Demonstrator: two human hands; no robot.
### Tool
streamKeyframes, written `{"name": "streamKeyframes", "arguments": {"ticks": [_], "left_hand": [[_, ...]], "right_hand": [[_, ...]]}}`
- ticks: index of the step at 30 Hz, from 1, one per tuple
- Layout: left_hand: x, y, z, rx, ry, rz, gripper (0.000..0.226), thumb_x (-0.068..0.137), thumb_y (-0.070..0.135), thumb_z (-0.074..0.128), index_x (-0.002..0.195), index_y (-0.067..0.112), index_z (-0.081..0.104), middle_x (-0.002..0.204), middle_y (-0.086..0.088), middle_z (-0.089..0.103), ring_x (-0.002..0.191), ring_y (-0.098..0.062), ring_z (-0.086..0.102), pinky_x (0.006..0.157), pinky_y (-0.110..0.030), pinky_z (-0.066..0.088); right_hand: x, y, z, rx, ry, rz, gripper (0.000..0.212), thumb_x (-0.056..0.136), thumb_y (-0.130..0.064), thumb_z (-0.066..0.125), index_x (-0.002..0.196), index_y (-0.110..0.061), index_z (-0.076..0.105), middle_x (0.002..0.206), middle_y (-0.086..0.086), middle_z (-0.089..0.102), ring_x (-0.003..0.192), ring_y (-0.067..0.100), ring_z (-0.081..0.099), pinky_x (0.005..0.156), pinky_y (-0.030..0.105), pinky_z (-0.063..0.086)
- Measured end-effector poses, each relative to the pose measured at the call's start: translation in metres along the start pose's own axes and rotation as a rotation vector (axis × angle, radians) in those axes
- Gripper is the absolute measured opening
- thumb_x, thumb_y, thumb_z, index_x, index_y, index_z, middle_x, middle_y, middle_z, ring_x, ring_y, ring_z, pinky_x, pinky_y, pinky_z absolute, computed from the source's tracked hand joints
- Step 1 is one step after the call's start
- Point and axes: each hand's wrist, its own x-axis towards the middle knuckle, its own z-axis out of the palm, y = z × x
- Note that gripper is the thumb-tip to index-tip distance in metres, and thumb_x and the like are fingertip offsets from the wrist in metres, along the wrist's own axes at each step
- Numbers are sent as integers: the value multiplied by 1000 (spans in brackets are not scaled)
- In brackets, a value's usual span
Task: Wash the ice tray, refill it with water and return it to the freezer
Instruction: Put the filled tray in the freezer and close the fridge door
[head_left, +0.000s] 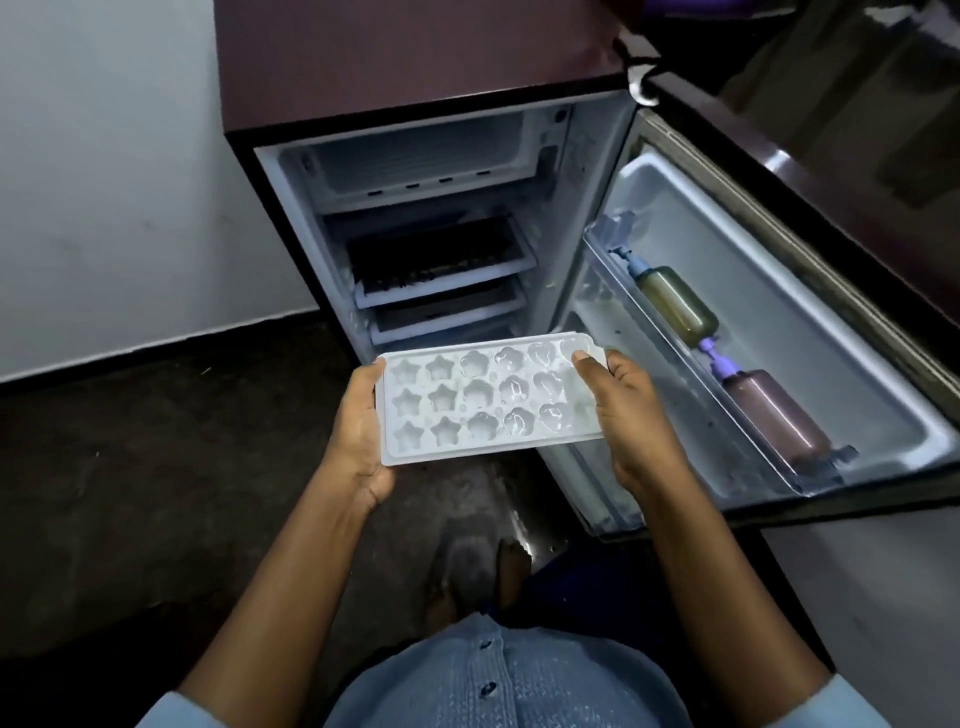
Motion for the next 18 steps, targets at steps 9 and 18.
{"name": "streamKeyframes", "arguments": {"ticks": [9,18], "left_hand": [[12,14,21,-15,101,64,51,108,46,37,123,14,74,123,-14,78,106,-30,78,80,-43,63],[50,30,23,-46,310,40,54,104,37,33,112,6,76,117,-20,79,103,-39,76,96,-58,58]], "right_hand": [[65,-8,-6,-20,-193,28,19,105,-29,65,119,-18,70,113,4,79,106,24,76,97,45,59],[110,-17,8,-85,-229,-17,22,102,-39,67,123,-29,68,119,-5,77,108,15,75,93,39,58]]}}
